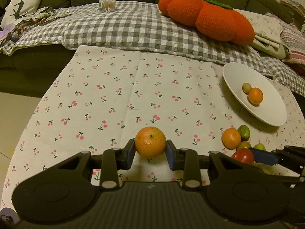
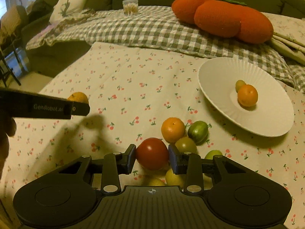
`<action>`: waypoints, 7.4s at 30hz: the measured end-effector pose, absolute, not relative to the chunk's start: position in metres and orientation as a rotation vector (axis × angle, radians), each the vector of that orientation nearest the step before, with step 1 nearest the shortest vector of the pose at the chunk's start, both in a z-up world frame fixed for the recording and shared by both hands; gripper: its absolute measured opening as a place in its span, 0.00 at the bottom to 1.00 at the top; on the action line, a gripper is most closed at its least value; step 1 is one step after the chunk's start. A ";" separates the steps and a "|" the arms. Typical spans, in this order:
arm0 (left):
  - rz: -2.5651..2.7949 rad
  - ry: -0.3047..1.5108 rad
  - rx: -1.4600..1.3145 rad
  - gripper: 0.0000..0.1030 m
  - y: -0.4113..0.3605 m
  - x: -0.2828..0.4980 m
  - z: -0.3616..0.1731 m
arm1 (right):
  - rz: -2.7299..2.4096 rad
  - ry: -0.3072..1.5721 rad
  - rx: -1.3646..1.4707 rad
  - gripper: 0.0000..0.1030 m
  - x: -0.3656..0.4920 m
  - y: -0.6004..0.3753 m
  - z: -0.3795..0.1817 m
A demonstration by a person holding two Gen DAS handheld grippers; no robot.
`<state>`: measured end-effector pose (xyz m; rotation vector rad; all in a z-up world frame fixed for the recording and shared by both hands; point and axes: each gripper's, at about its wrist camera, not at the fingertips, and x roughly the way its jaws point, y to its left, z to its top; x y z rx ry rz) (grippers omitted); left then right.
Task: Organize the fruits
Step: 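Grasp the red tomato with the right tool while the left tool holds the orange, then carry the orange and tomato onto the white plate and open both tools, then grasp a pale yellow round fruit with the left tool, then grasp a green lime with the right tool while the left tool holds its fruit, then carry the yellow fruit and lime onto the white plate and open both tools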
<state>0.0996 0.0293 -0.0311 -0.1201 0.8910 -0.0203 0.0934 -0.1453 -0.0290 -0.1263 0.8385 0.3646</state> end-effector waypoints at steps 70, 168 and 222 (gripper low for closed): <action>-0.414 0.703 -0.045 0.62 -0.098 0.176 -0.004 | 0.038 0.788 0.351 0.50 0.161 -0.311 0.012; -0.316 0.889 0.020 0.24 -0.055 0.085 -0.025 | 0.182 0.952 0.258 0.24 0.115 -0.236 -0.021; -0.431 0.701 0.028 0.30 -0.109 0.170 -0.027 | 0.078 0.850 0.337 0.25 0.162 -0.295 -0.009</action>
